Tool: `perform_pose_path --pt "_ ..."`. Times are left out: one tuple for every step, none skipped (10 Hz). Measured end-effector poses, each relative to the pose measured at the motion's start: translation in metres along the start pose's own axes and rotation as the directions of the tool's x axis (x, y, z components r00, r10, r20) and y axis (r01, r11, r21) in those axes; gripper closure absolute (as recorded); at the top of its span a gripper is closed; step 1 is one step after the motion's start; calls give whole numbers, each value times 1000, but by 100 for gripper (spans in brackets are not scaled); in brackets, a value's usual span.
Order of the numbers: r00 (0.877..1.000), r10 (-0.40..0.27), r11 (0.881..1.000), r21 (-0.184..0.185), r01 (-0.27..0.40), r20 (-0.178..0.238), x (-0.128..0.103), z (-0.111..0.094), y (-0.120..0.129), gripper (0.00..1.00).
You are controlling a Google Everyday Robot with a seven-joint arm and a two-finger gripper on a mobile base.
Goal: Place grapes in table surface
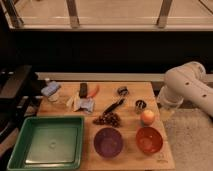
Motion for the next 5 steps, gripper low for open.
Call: perform_pose_path --pt "1000 0 1000 0 0 0 0 0 0 35" --pt "1000 0 1000 0 0 0 0 0 0 35" --pt "1000 0 1000 1 0 -1 0 0 0 35" --pt "1000 0 1000 0 0 -1 0 0 0 35" --pt "1000 -2 1000 2 2 -5 1 0 -1 35"
